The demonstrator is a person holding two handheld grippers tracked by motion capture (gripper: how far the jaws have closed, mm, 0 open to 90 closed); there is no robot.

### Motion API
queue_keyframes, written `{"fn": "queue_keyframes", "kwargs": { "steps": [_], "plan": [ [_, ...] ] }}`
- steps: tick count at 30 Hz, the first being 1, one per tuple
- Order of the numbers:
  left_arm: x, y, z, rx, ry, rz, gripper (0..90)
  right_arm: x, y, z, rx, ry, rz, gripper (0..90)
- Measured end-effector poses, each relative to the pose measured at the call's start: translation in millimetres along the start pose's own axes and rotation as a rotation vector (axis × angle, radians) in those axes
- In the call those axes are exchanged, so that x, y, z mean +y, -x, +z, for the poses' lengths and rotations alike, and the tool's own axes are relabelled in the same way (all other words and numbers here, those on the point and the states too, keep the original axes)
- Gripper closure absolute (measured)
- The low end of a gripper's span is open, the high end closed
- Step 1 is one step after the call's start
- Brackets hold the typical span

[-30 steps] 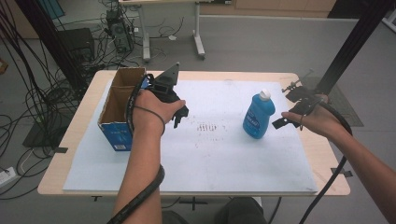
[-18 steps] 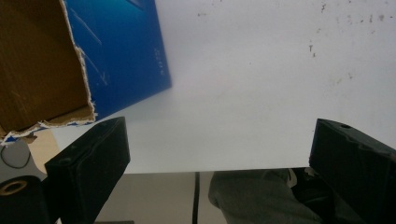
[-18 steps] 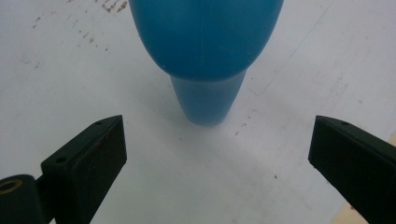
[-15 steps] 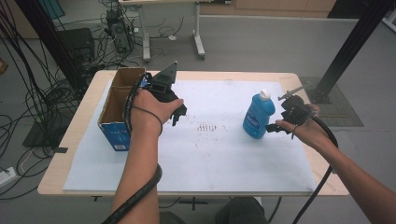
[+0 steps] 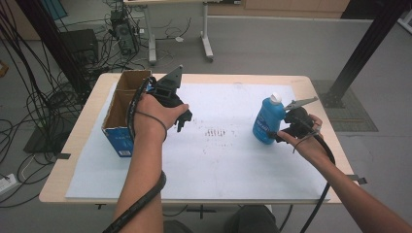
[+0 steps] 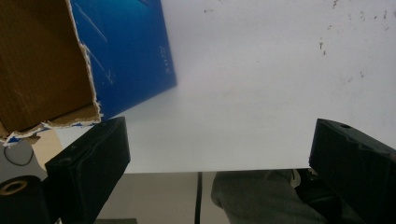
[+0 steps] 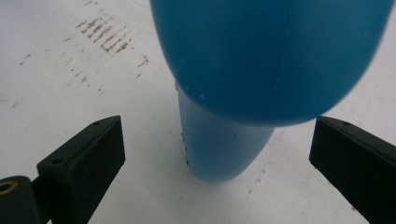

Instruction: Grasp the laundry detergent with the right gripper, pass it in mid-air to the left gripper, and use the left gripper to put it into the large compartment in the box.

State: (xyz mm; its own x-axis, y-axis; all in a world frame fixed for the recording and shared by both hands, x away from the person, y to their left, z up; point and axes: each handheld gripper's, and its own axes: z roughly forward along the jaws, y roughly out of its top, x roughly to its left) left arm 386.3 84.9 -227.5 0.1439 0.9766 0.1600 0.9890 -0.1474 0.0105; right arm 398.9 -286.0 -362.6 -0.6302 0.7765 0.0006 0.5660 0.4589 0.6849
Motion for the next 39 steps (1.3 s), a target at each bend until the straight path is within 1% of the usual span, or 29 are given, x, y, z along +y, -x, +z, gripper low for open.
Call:
{"fn": "queue_keyframes", "kwargs": {
  "steps": [2, 5, 7, 9, 13, 17, 19, 22, 26, 30, 35, 39],
  "plan": [
    [-0.7, -1.4, -0.4, -0.003, 0.002, -0.001, 5.6, -1.1, -1.0, 3.4, -0.012, 0.014, 0.0, 3.1],
    [-1.4, -2.5, -0.4, 0.001, 0.001, -0.003, 5.6, -3.4, -3.8, 8.5, -0.034, 0.042, -0.02, 3.1],
    [-2.0, -3.1, -0.1, 0.001, -0.001, -0.006, 5.6, -4.5, -5.9, 11.6, -0.045, 0.062, -0.023, 3.1],
    [-2.3, -3.6, 0.4, 0.001, -0.001, -0.006, 5.5, -5.7, -6.8, 15.3, -0.05, 0.081, -0.017, 2.7],
    [-2.9, -3.8, 1.8, 0.002, -0.005, -0.006, 5.5, -8.5, -7.6, 21.9, -0.063, 0.098, -0.009, 2.7],
    [-2.8, -4.9, 2.0, 0.003, -0.004, -0.012, 5.5, -9.9, -6.3, 23.9, -0.065, 0.111, -0.005, 2.8],
    [-2.4, -5.4, 1.7, 0.004, -0.006, -0.009, 5.5, -9.9, -5.3, 24.2, -0.067, 0.124, -0.005, 2.7],
    [-1.8, -5.4, 1.4, -0.005, -0.004, -0.011, 5.5, -9.0, -4.8, 24.9, -0.078, 0.138, 0.002, 2.4],
    [-0.8, -4.8, 1.7, -0.004, -0.005, -0.012, 5.5, -8.1, -5.0, 27.2, -0.071, 0.139, -0.008, 2.5],
    [0.2, -3.8, 2.0, -0.003, -0.007, -0.012, 5.5, -7.3, -3.9, 27.3, -0.068, 0.178, 0.017, 2.2],
    [1.5, -1.9, 2.0, -0.001, -0.011, -0.005, 5.5, -6.5, -3.2, 26.5, -0.057, 0.199, 0.003, 2.2],
    [2.4, 0.2, 1.9, 0.0, -0.011, -0.004, 5.5, -6.3, -3.7, 27.2, -0.051, 0.194, -0.003, 2.2]
  ]
}}
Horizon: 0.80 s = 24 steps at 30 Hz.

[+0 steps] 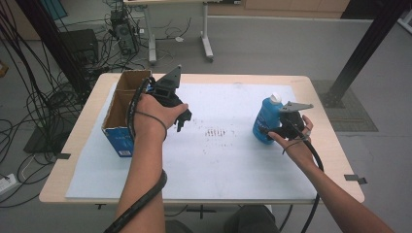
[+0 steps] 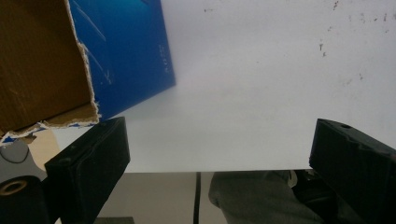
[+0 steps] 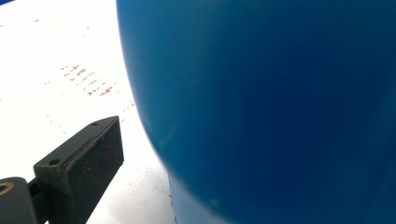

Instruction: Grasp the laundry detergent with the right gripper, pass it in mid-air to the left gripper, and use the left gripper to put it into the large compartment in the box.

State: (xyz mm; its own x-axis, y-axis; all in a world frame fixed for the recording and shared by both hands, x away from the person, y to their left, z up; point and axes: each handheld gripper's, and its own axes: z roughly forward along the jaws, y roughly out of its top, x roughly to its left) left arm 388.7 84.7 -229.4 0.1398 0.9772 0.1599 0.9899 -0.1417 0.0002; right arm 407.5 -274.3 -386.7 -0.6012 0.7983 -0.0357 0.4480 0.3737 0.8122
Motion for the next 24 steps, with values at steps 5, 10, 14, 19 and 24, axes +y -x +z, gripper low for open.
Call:
{"fn": "queue_keyframes", "kwargs": {
  "steps": [5, 10, 14, 19, 24],
  "plan": [
    [-0.1, 1.4, -1.1, 0.002, 0.001, 0.004, 5.4, 0.1, -0.6, 0.2, 0.002, -0.003, -0.005, 2.2],
    [-0.7, 1.6, -2.0, 0.002, 0.001, 0.002, 5.5, 0.1, -0.4, 0.4, 0.008, -0.007, -0.004, 2.2],
    [-0.7, 1.9, -2.5, 0.002, 0.001, 0.004, 5.4, -0.6, 0.4, 1.6, 0.012, -0.014, -0.002, 2.2],
    [-0.3, 2.3, -2.9, 0.003, 0.001, 0.004, 5.4, 0.0, -0.3, 2.1, 0.019, -0.019, -0.01, 2.3],
    [0.0, 2.8, -2.8, 0.003, 0.002, 0.005, 5.5, 0.1, 0.2, 2.0, 0.016, -0.018, -0.009, 2.3]
  ]
}}
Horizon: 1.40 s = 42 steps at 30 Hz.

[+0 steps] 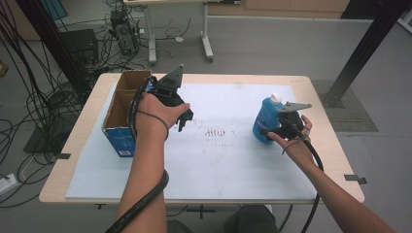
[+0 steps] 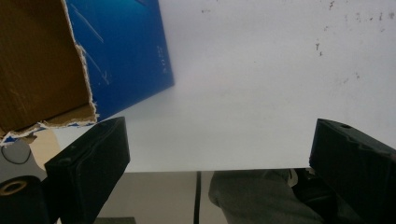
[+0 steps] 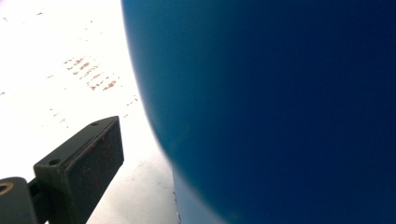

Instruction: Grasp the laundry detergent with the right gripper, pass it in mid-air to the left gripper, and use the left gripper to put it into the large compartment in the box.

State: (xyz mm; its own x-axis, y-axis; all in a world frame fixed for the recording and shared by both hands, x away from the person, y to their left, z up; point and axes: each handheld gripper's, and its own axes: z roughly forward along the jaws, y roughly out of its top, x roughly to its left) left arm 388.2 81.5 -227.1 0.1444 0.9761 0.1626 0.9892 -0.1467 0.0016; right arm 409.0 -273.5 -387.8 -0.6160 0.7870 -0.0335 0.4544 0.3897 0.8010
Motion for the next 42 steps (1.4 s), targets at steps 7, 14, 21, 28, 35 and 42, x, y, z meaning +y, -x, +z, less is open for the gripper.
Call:
{"fn": "queue_keyframes", "kwargs": {
  "steps": [7, 14, 21, 28, 35, 42],
  "plan": [
    [0.3, 0.3, -0.2, -0.001, 0.001, 0.0, 5.4, 0.7, 0.4, -0.4, 0.001, 0.0, -0.001, 2.3],
    [-0.2, 2.1, -2.3, 0.006, 0.002, 0.008, 5.4, 1.3, -0.3, -1.2, -0.004, 0.005, -0.001, 2.2],
    [-0.2, 4.2, -4.4, 0.006, 0.006, 0.012, 5.4, 1.7, -2.0, -1.8, -0.002, 0.008, -0.01, 2.3],
    [-0.6, 3.2, -4.6, 0.008, 0.005, 0.011, 5.4, 1.8, -1.3, -1.8, -0.005, 0.014, -0.01, 2.3],
    [-0.6, 3.9, -4.4, 0.007, 0.001, 0.013, 5.3, 1.7, -2.0, -1.0, -0.012, 0.011, -0.012, 2.3],
    [-0.6, 3.7, -4.5, 0.006, 0.005, 0.013, 5.4, 1.8, -2.3, -1.1, -0.013, 0.013, -0.017, 2.3]
  ]
}}
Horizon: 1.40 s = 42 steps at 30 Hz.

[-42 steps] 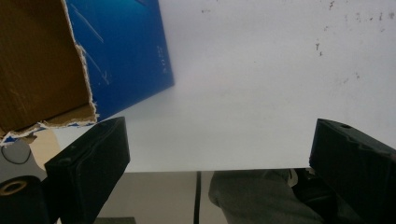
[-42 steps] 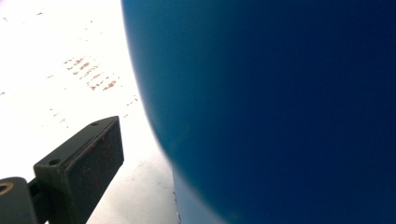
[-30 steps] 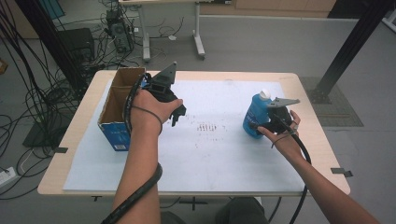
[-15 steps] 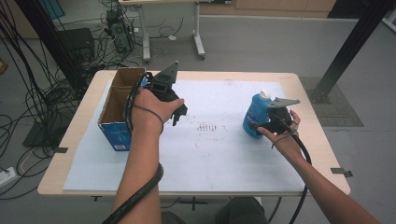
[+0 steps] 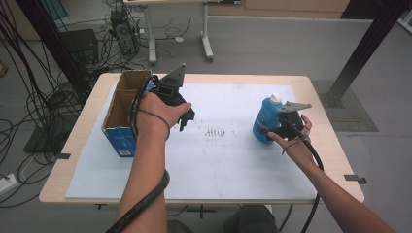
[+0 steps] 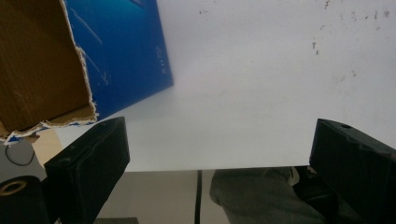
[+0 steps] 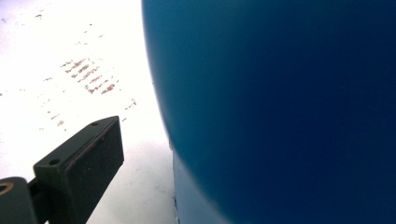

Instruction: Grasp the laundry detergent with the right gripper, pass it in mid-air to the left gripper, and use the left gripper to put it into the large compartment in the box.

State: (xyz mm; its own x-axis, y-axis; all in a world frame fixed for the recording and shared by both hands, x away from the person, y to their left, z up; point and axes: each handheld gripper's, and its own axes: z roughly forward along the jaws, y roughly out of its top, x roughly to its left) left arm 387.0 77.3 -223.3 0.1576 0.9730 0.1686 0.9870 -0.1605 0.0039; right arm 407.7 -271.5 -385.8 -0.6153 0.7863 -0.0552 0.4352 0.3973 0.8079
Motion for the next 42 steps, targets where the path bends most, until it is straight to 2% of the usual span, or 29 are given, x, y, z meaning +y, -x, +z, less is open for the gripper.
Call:
{"fn": "queue_keyframes", "kwargs": {
  "steps": [25, 42],
  "plan": [
    [-0.3, 1.4, -2.3, -0.007, 0.011, 0.004, 5.4, 0.9, -3.7, 0.3, -0.019, 0.008, -0.021, 2.5],
    [-0.5, 2.1, -3.2, -0.013, 0.013, 0.007, 5.3, 0.8, -4.0, 0.4, -0.034, 0.018, -0.015, 2.9]
  ]
}}
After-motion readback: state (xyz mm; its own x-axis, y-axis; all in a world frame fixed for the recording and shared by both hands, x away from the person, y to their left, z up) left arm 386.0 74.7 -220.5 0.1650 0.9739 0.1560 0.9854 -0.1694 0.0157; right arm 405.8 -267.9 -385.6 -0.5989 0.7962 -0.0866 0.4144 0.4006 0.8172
